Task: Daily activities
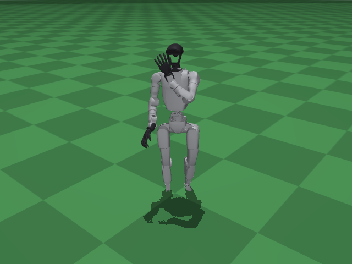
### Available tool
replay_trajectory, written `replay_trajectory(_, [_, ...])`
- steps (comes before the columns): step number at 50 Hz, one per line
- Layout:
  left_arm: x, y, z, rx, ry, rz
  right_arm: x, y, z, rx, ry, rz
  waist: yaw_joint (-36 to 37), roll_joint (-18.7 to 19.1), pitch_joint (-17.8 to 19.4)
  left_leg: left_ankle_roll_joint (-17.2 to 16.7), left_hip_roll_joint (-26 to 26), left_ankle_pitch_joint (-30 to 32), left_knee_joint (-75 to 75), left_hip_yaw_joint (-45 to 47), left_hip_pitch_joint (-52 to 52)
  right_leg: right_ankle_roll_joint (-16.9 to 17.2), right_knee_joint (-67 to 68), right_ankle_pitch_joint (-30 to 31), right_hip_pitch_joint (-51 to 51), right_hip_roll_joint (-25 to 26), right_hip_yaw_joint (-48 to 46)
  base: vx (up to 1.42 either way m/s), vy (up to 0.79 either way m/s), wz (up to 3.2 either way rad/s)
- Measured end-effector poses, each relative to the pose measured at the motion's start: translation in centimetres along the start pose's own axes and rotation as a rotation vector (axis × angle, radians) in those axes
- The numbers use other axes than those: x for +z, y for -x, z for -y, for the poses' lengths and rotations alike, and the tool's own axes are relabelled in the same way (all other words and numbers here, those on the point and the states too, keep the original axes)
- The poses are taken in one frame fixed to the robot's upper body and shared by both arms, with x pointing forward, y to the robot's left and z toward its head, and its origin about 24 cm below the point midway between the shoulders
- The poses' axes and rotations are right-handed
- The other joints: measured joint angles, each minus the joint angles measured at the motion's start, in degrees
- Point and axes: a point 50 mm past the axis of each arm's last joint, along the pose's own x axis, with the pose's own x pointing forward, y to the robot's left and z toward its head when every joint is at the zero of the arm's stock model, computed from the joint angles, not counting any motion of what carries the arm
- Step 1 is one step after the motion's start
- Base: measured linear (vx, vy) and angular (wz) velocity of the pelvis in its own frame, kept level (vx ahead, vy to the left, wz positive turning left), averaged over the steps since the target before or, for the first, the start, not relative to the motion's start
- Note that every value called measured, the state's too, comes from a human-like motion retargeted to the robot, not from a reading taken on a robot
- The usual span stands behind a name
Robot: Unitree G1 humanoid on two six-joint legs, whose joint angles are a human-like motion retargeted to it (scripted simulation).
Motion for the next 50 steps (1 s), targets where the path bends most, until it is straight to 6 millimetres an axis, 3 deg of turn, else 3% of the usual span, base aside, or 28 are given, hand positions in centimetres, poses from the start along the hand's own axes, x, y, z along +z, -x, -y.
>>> replay_trajectory(7, [-0.8, 4.3, -5.7, 0.2, -0.28, -0.112, 1.7, -0.4, 0.9, -0.093, 0.017, 0.072, 0.3, -0.26, 1.48, -0.06, -0.19, 0.36, 0.3, 2.46, 0.61, 0.31, -1.21, 0.63, 0.16, -0.03, 2.11, 0.02, -0.04, -0.54])
replay_trajectory(10, [-0.9, 7.8, -8.5, 0.324, -0.439, -0.212, 2.7, -0.5, 1.2, -0.132, 0.02, 0.113, 0.41, -0.57, 2.3, -0.2, -0.32, 0.72, 0.44, 3.65, 0.91, 0.51, -2.0, 1.09, 0.34, -0.1, 3.12, 0.03, -0.06, -0.6])
replay_trajectory(15, [-0.7, 15.3, -12.1, 0.559, -0.68, -0.45, 4.3, -0.5, 1.3, -0.173, 0.014, 0.177, 0.51, -1.37, 3.53, -0.28, -0.55, 1.68, 0.74, 5.68, 1.48, 1.12, -2.12, 1.37, 0.19, -0.09, 4.65, 0.03, -0.06, -0.59])
replay_trajectory(22, [0.3, 25.2, -13.2, 0.815, -0.865, -0.799, 5.7, -0.2, 0.6, -0.173, 0.019, 0.244, 0.27, -2.26, 3.88, 0.22, -0.96, 3.12, 1.0, 7.92, 2.1, 2.13, -2.17, 1.93, -0.05, -0.07, 6.43, 0.02, -0.05, -0.51])
replay_trajectory(28, [0.7, 30.9, -12.2, 0.912, -0.905, -1.048, 6.5, 0.2, -0.1, -0.148, 0.035, 0.283, -0.26, -2.53, 3.44, 0.84, -1.22, 4.15, 0.95, 9.22, 2.41, 2.78, -2.21, 2.6, -0.38, 0.18, 7.46, 0.0, -0.04, -0.43])
replay_trajectory(35, [0.6, 33.5, -11.6, 0.94, -0.917, -1.182, 7.1, 0.4, -0.7, -0.12, 0.05, 0.311, -0.72, -2.6, 2.61, 1.61, -1.45, 5.23, 0.82, 10.31, 2.6, 3.53, -2.27, 3.51, -0.83, 0.61, 8.39, -0.01, -0.03, -0.4])
replay_trajectory(50, [0.7, 35.1, -12.0, 0.951, -0.971, -1.28, 9.1, 0.7, -1.4, -0.092, 0.046, 0.354, -1.32, -2.4, 1.69, 3.07, -2.37, 7.25, -1.06, 11.55, 2.94, 3.94, -2.24, 5.15, -2.34, 2.37, 10.08, -0.01, -0.04, -0.37])
